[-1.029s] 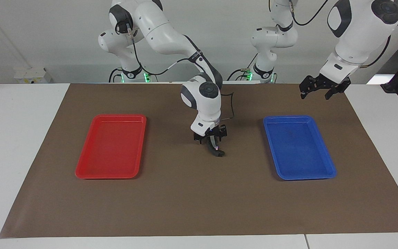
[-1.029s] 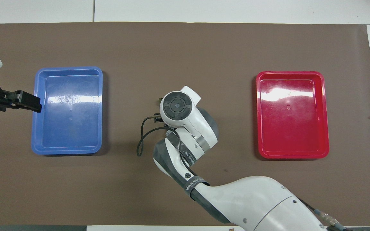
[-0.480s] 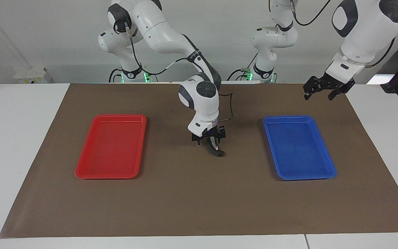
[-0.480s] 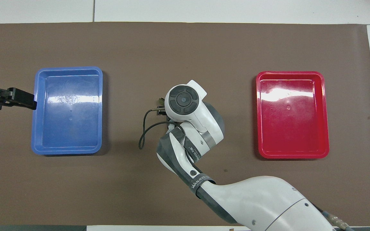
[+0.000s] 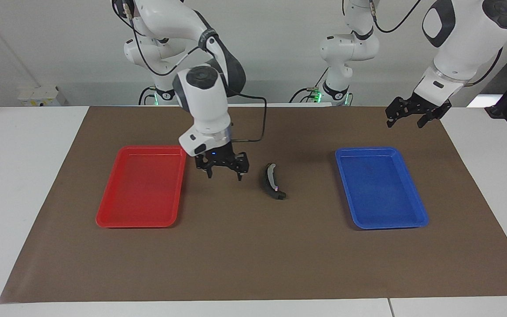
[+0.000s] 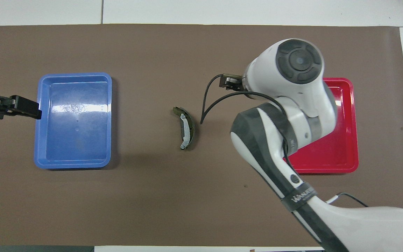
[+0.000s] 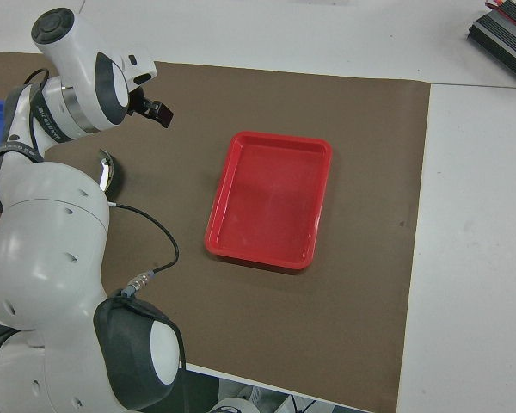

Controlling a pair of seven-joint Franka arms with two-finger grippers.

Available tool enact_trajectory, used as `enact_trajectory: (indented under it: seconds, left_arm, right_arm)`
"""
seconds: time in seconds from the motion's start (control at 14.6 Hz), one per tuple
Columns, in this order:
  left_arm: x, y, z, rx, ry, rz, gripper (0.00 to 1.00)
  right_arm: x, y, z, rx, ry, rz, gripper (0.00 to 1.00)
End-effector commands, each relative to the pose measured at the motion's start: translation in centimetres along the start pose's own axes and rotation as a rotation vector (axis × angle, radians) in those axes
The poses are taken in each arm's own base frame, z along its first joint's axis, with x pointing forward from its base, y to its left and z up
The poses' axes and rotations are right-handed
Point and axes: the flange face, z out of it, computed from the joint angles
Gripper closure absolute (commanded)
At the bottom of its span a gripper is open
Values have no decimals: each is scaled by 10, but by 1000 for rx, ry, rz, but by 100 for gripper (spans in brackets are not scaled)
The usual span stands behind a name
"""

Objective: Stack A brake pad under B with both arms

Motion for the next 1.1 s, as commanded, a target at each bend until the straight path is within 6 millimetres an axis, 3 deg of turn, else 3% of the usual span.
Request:
enact_trajectory:
  seconds: [0.0, 0.21, 0.62, 0.82, 1.03]
  left_arm:
    - [-6, -5, 1, -12, 3, -4, 2]
    - [-5, -5, 1, -12, 10, -4, 2]
    - [-5, -5, 1, -12, 10, -4, 2]
    - [-5, -5, 1, -12, 10, -4, 2]
    - [-5, -5, 1, -12, 10, -4, 2]
  right_arm:
    - [19, 64, -23, -69, 4, -26, 0]
    - [24, 119, -60, -99, -31, -38, 0]
    - [6, 225, -142, -123, -107, -48, 0]
    - [-3, 247, -164, -123, -167, -35, 0]
    - [3, 245, -175, -120, -174, -41, 0]
